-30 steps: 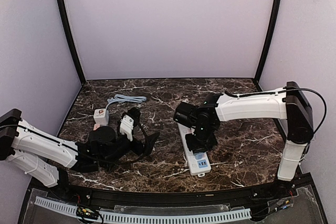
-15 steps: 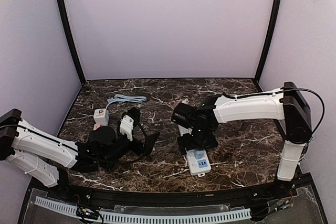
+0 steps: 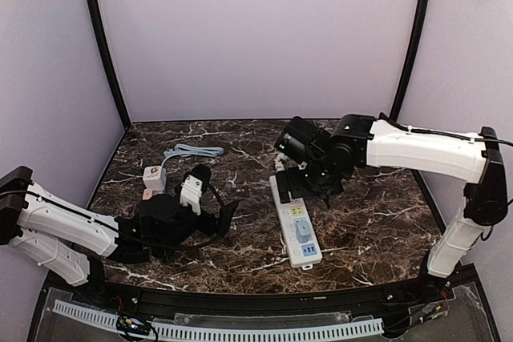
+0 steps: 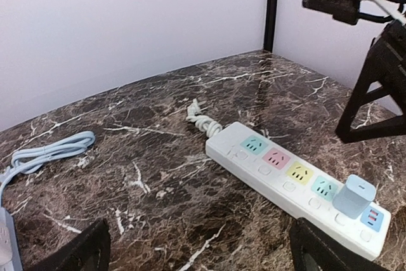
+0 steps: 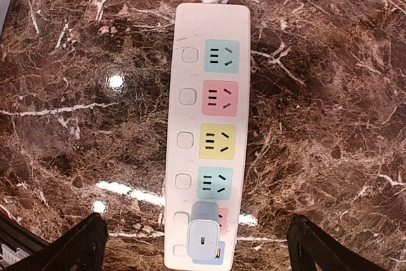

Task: Insert the plug

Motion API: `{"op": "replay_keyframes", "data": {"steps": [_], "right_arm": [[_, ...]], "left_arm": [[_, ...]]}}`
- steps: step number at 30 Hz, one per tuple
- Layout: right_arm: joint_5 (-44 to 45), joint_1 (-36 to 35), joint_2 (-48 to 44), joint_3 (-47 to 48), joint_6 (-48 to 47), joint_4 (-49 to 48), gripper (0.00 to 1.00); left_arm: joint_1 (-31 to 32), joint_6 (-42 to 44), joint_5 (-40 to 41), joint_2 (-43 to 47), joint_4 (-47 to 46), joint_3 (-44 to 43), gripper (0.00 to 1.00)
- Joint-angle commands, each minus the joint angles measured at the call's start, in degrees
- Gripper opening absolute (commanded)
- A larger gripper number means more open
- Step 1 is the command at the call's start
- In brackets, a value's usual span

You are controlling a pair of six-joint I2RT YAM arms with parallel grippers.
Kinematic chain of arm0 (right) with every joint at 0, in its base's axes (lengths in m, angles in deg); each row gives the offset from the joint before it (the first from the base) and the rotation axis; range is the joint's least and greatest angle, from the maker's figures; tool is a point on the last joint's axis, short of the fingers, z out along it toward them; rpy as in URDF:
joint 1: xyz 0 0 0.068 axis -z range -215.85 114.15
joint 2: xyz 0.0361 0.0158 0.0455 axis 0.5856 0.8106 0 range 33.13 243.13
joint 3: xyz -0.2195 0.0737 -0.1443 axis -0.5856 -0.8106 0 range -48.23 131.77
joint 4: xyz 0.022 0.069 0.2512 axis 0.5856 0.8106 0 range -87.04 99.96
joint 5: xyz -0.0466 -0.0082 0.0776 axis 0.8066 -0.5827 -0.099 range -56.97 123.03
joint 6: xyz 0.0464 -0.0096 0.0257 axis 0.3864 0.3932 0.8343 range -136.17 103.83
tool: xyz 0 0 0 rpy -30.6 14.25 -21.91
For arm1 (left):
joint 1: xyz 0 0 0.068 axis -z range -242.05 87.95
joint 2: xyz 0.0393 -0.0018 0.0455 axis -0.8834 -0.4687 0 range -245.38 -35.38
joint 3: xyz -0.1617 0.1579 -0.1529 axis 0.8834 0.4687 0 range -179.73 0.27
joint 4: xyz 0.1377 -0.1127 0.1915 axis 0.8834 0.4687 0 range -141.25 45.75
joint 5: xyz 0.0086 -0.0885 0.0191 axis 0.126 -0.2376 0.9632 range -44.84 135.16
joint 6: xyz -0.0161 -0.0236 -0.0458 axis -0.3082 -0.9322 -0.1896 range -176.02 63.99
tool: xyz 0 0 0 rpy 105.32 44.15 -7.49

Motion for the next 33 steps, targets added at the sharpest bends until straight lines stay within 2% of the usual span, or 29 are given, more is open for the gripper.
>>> {"op": "replay_keyframes", "data": {"steps": [1, 8, 15, 20, 26, 33], "right_arm": [[4.46, -0.61, -2.60, -4.06, -1.58, -4.78, 0.99], [4.34, -0.72, -10.09, -13.97, -5.55, -17.72, 0.99], [3.34, -0.77, -13.11, -22.02, -9.52, -26.53, 0.99], [2.51, -0.68, -14.85, -26.02, -11.62, -31.26, 0.99], [1.14, -0.70, -17.90, -30.76, -13.23, -36.69, 0.99], [-0.62, -0.63, -18.62, -34.61, -14.73, -40.80, 0.99]], "left_arm": [[-0.23, -5.01, 8.38, 2.32, 8.43, -0.68, 0.99], [-0.35, -15.02, 18.87, 8.46, 24.85, 1.35, 0.99], [-1.89, -23.87, 23.28, 18.74, 45.34, 2.17, 0.99], [-4.51, -29.96, 23.63, 26.59, 54.94, 2.58, 0.99], [-9.06, -33.83, 20.06, 30.01, 65.55, 0.54, 0.99], [-21.03, -28.21, 4.24, 28.19, 70.87, -3.98, 0.99]]}}
